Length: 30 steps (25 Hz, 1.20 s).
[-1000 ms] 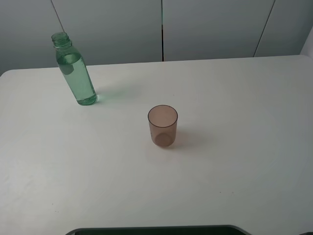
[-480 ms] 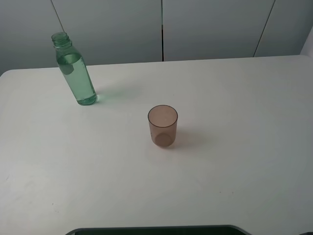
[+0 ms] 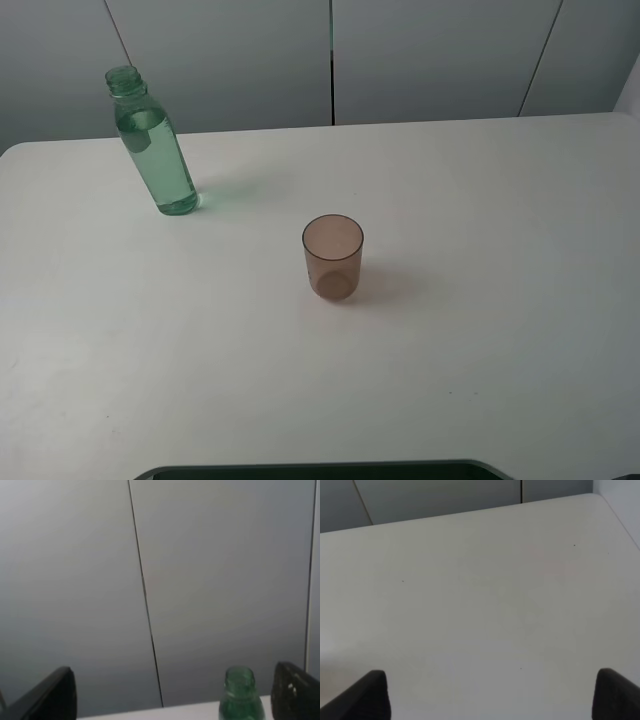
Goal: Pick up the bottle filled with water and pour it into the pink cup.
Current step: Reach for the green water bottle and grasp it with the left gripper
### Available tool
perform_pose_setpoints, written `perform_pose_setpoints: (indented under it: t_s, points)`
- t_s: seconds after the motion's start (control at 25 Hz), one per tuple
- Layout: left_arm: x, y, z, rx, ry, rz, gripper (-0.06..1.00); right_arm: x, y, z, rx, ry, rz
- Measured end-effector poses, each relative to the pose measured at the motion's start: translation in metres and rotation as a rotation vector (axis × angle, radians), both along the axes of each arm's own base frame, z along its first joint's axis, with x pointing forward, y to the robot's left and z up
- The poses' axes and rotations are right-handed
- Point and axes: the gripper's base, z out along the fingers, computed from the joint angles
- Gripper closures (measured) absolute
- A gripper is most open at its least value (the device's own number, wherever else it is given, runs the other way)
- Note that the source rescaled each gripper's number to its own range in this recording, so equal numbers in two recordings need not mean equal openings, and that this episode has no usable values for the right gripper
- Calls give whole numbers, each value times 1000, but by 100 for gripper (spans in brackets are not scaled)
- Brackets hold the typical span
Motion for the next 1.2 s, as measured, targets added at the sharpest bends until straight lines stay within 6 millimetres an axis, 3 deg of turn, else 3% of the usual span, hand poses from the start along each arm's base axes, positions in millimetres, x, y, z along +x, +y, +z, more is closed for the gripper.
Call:
perform_pose_setpoints:
  t_s: [0.08, 0.2, 0.4, 0.64, 1.2]
  points:
    - [23, -4, 0, 5, -35, -7, -4, 0, 0, 0, 0, 0, 0]
    - [56, -10, -16, -6, -80, -21, -4, 0, 0, 0, 0, 0, 0]
    - [95, -16, -71, -46, -27, -38, -4, 0, 0, 0, 0, 0, 0]
    - [107, -20, -126, -68, 32, -58, -4, 0, 0, 0, 0, 0, 0]
    - [143, -29, -183, -71, 107, -101, -4, 0, 0, 0, 0, 0, 0]
